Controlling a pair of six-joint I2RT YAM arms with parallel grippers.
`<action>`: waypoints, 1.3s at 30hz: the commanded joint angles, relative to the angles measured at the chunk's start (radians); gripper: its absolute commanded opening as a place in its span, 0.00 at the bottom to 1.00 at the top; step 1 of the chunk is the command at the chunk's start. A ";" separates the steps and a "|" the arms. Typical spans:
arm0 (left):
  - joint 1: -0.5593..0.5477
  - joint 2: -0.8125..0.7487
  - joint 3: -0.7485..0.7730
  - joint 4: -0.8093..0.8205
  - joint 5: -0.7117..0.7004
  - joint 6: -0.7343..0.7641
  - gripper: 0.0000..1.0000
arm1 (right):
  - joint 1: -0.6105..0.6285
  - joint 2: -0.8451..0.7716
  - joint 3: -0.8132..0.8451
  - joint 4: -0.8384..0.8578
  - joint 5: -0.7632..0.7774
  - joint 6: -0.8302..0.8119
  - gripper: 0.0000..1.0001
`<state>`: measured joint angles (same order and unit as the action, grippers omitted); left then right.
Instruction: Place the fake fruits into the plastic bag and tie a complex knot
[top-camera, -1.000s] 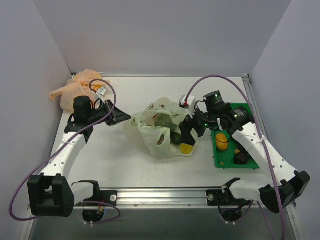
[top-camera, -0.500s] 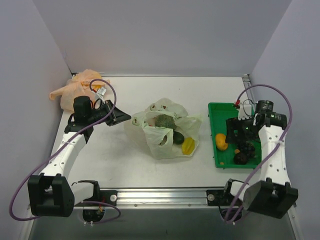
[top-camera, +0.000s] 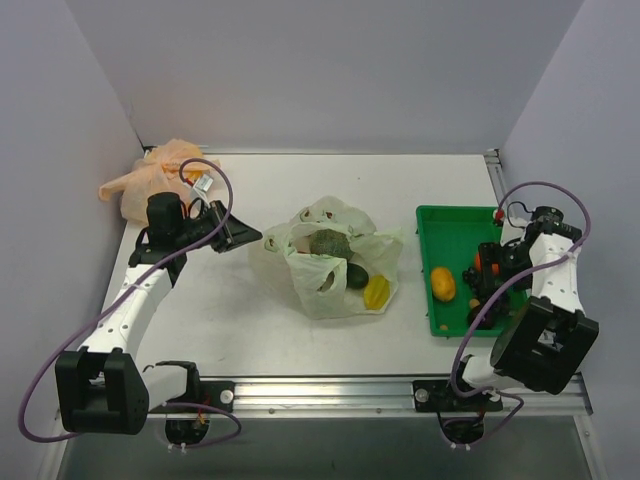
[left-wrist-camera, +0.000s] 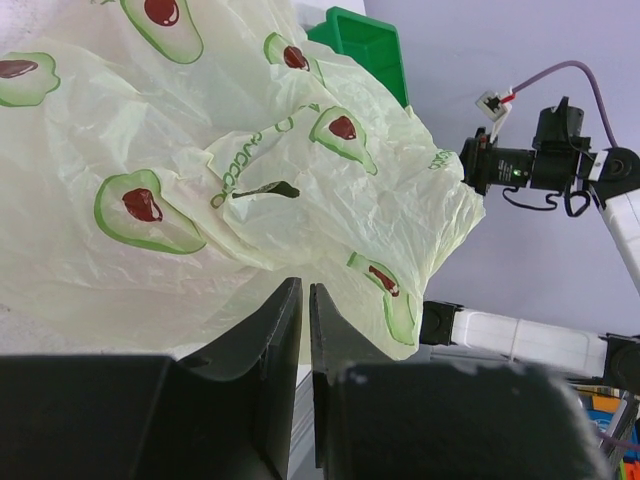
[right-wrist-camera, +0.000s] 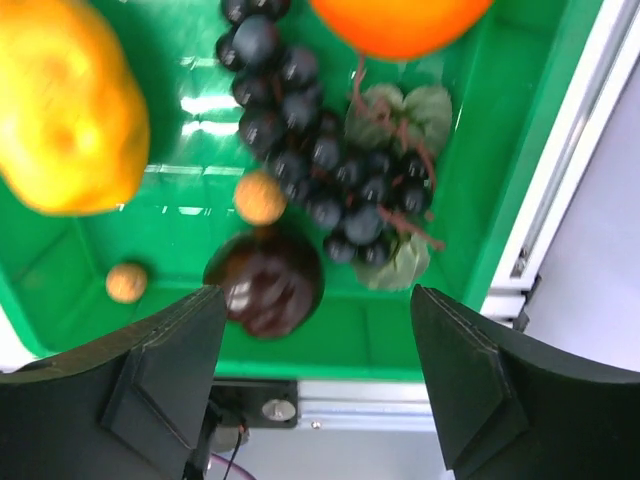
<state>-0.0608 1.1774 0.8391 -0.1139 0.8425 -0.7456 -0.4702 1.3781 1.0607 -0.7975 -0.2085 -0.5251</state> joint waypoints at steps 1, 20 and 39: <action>0.007 -0.005 0.063 -0.006 0.012 0.035 0.19 | -0.001 0.071 0.042 0.032 0.020 0.036 0.76; 0.010 0.016 0.055 -0.007 0.009 0.064 0.19 | 0.064 0.337 -0.031 0.207 0.069 0.073 0.81; 0.027 0.002 0.046 -0.009 0.027 0.071 0.19 | 0.104 0.139 -0.022 0.146 0.074 0.080 0.17</action>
<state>-0.0425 1.2030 0.8608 -0.1402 0.8452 -0.6941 -0.3656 1.5925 0.9806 -0.5560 -0.1169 -0.4458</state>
